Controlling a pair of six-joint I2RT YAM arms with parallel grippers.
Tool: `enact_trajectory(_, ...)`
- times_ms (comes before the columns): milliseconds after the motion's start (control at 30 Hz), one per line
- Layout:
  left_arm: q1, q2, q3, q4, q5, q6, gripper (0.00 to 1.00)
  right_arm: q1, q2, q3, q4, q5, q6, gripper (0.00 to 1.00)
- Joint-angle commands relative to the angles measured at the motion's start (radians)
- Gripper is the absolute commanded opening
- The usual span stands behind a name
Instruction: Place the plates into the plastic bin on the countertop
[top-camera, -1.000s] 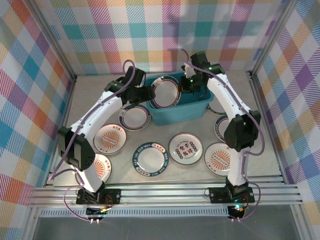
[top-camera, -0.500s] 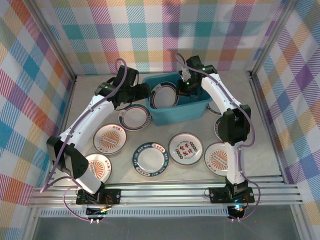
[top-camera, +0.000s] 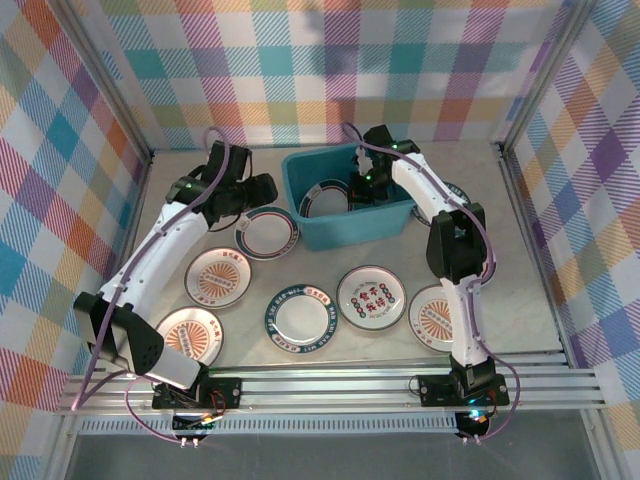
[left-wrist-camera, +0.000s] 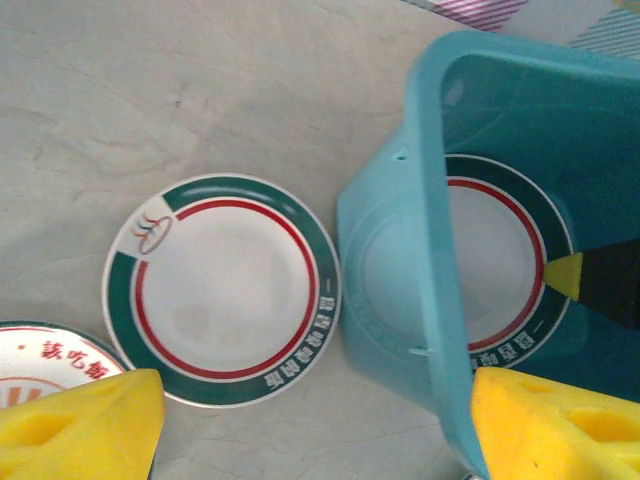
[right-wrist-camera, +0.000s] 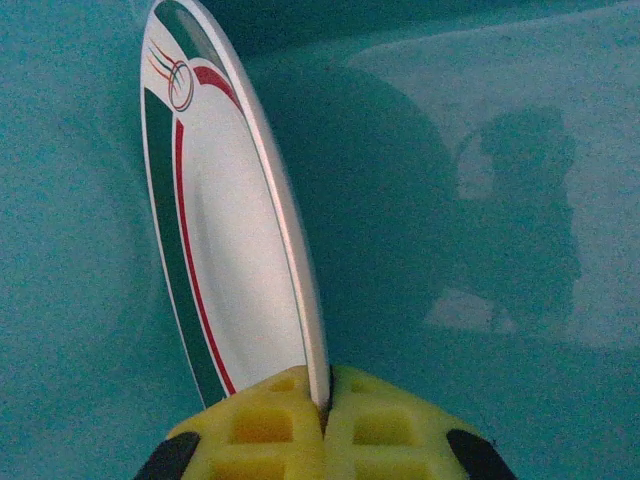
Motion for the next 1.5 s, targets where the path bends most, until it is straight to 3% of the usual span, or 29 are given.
enact_trajectory(0, 0.018, -0.040, -0.027, -0.037, -0.004, 0.031, 0.80, 0.022, 0.021, 0.005, 0.029, -0.041, 0.003, 0.02)
enact_trajectory(167, 0.032, -0.045, -0.049, -0.064, 0.014, 0.049, 0.81, 0.025, 0.019, -0.002, 0.024, -0.010, -0.003, 0.18)
enact_trajectory(400, 0.065, -0.074, -0.090, -0.082, 0.033, 0.070, 0.82, 0.025, 0.001, -0.004, 0.021, 0.016, -0.004, 0.31)
enact_trajectory(667, 0.105, -0.099, -0.132, -0.100, 0.036, 0.123, 0.82, 0.025, -0.039, 0.003, 0.011, 0.041, -0.004, 0.70)
enact_trajectory(800, 0.125, -0.097, -0.141, -0.096, 0.025, 0.180, 0.83, 0.025, -0.085, 0.007, 0.009, 0.080, -0.014, 0.81)
enact_trajectory(900, 0.147, -0.087, -0.145, -0.090, 0.016, 0.228, 0.84, 0.025, -0.125, 0.009, 0.002, 0.106, -0.022, 1.00)
enact_trajectory(1233, 0.258, 0.013, -0.210, -0.006, 0.091, 0.339, 0.84, 0.025, -0.286, -0.023, -0.039, 0.179, -0.046, 0.99)
enact_trajectory(1467, 0.320, 0.177, -0.185, 0.061, 0.165, 0.420, 0.78, 0.025, -0.537, -0.239, 0.021, 0.172, -0.025, 0.99)
